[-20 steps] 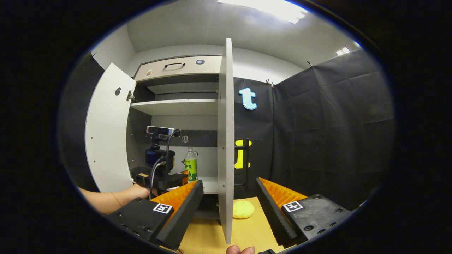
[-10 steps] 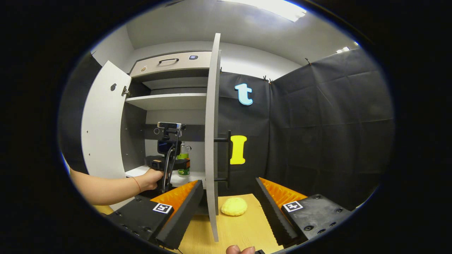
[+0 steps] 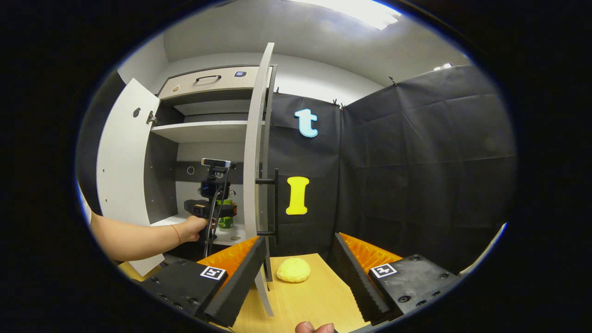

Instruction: Grasp the bottle in the cabinet with the left hand and place it on the coaster, then close the right door with the right hand and the left door with the left hand.

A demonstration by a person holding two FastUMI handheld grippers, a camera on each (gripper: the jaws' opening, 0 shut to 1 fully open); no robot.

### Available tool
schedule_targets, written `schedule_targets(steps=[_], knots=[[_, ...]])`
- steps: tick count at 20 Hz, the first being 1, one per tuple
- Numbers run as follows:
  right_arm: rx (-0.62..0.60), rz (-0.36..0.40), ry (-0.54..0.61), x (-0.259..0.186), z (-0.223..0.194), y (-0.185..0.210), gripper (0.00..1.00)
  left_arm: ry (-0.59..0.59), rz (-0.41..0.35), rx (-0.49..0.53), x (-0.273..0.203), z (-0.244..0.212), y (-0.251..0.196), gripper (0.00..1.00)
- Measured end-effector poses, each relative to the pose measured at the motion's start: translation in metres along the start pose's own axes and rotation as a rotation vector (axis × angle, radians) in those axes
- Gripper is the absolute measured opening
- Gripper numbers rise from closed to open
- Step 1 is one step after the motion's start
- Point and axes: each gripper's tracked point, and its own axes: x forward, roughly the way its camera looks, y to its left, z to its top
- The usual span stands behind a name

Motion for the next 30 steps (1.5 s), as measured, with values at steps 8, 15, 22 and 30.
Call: schedule_targets(steps=[8, 15, 22, 30], knots=[[0.022, 0.01, -0.017, -0.005, 0.005, -0.003, 0.97, -0.081, -0.037, -0.022, -0.079, 0.035, 0.017, 0.78], [0.018, -0.001, -0.035, -0.005, 0.01, -0.005, 0.98, -0.093, -0.024, -0.045, -0.197, 0.019, 0.047, 0.78], [-0.014, 0.03, -0.065, -0.009, 0.018, 0.014, 0.97, -0.086, 0.028, -0.083, -0.296, -0.035, 0.074, 0.78], [-0.003, 0.027, -0.062, -0.01, 0.021, 0.015, 0.98, -0.086, -0.017, -0.108, -0.382, -0.115, 0.049, 0.78]])
